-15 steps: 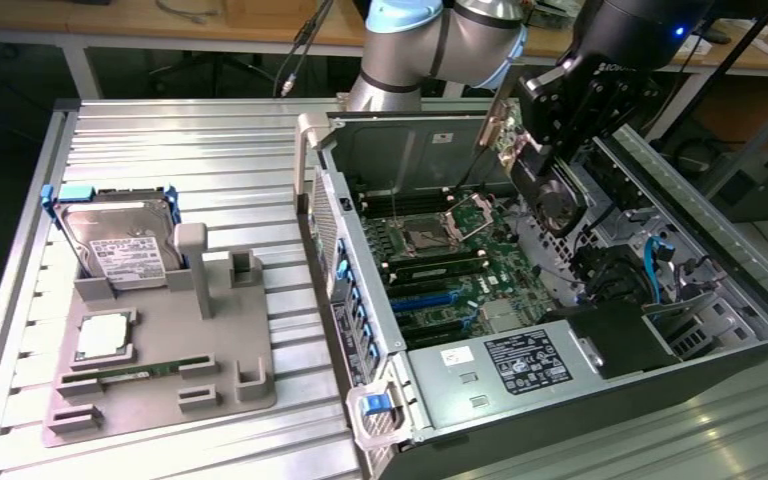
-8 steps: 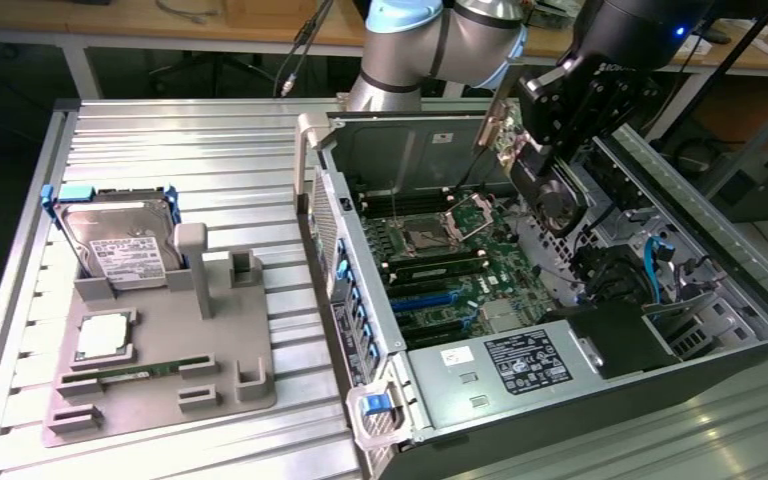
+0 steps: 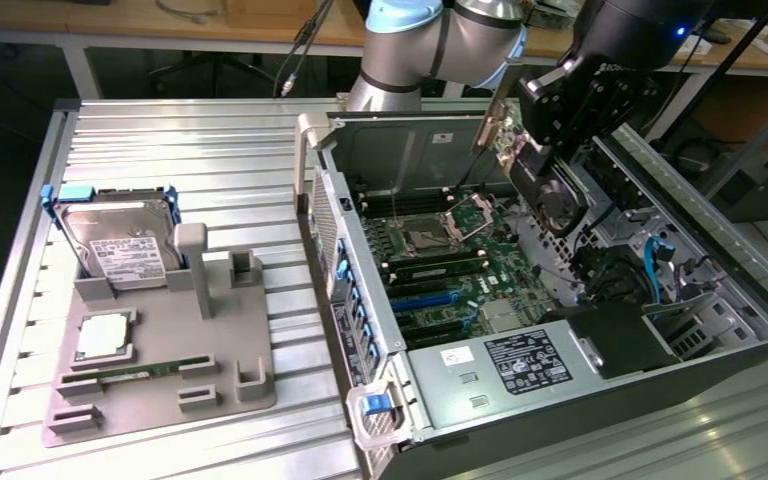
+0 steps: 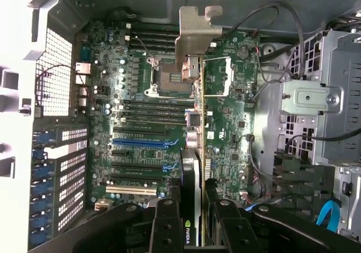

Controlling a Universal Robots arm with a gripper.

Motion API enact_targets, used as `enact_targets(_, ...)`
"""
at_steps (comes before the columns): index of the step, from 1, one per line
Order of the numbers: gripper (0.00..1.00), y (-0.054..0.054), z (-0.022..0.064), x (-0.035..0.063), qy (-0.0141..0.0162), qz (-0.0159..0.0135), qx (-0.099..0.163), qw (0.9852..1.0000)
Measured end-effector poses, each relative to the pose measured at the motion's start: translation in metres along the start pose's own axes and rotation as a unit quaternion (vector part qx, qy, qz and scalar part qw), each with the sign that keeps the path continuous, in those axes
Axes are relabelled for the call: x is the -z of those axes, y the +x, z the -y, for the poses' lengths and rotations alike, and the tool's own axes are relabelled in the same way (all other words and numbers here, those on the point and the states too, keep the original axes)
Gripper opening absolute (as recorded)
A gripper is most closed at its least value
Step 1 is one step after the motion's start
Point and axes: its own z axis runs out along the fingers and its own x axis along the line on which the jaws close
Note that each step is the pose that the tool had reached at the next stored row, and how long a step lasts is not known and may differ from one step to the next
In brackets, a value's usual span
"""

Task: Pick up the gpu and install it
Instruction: 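Insert the gpu into the slot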

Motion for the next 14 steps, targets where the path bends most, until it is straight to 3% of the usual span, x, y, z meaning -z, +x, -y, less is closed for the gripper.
enact_targets(14,0.27,0.0,0.0,0.0,-0.0004,-0.0008,0.018,0.9998)
